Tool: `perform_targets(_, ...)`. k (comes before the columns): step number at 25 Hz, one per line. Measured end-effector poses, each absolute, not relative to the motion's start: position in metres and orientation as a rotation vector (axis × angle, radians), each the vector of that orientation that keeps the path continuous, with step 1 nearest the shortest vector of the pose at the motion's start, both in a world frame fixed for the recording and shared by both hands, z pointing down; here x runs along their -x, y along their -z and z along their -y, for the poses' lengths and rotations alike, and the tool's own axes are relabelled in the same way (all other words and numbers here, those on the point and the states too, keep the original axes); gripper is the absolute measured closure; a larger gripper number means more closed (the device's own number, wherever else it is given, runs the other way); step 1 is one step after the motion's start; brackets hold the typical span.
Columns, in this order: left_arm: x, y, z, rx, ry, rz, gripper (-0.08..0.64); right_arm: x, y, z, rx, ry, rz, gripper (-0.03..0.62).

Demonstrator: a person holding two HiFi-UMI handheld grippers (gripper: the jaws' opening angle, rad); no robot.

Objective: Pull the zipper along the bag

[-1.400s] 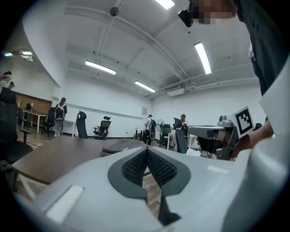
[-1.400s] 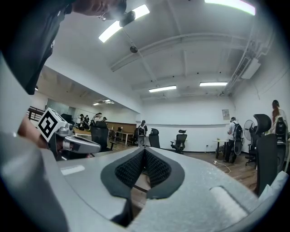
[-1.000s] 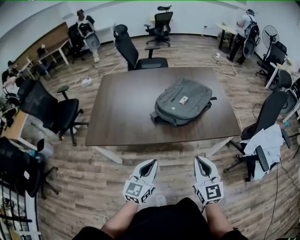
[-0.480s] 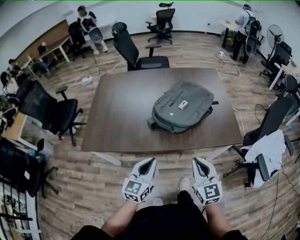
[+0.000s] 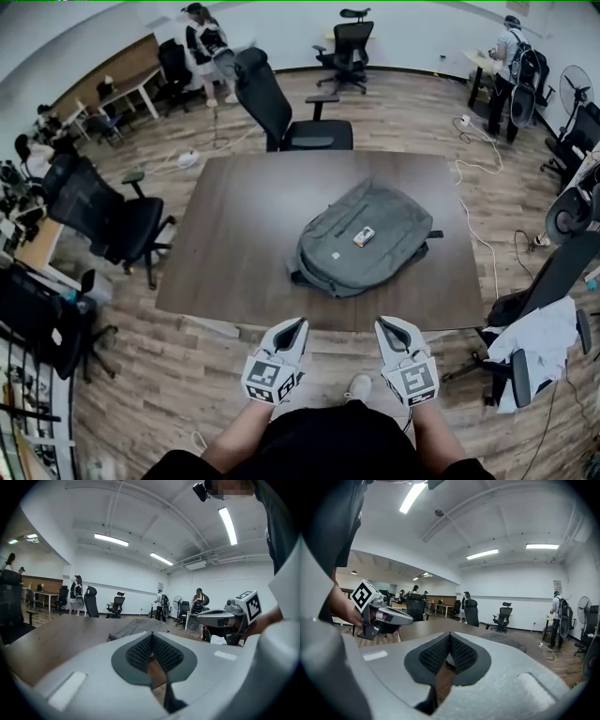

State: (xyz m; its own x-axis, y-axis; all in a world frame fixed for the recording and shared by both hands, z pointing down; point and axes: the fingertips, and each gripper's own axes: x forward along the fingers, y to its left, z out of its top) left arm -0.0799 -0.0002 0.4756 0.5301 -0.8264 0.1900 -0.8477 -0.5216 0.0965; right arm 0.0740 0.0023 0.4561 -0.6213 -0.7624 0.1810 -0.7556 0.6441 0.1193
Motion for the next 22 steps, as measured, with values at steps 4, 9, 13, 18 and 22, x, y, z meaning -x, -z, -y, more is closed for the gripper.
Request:
perform_targets(4, 0.060, -0.485, 0.018, -2.564, -0.214, 1.469, 0.540, -0.084, -0.462, 0.018, -1.180, 0.012, 2.667, 0.589)
perform_targets(9, 0.048, -0.496, 0.038, -2.529, -0.262, 1.519, 0.540, -0.071, -0.468, 0.037, -1.064, 0.027, 2.741, 0.589)
perform_targets(13, 0.040, -0.514, 0.057, -2.491, -0.326, 1.521, 0.540, -0.062, -0.484, 0.045, -0.992, 0.001, 2.737, 0.589)
perform_targets(18, 0.033, -0.538, 0.079, -2.445, -0.395, 1.503, 0.540, -0.054, -0.503, 0.063, -0.972, -0.040, 2.703, 0.589)
perform_targets(22, 0.028, -0.563, 0.086, -2.367, -0.397, 1.490, 0.540, -0.052, -0.516, 0.073, -0.937, -0.041, 2.678, 0.589)
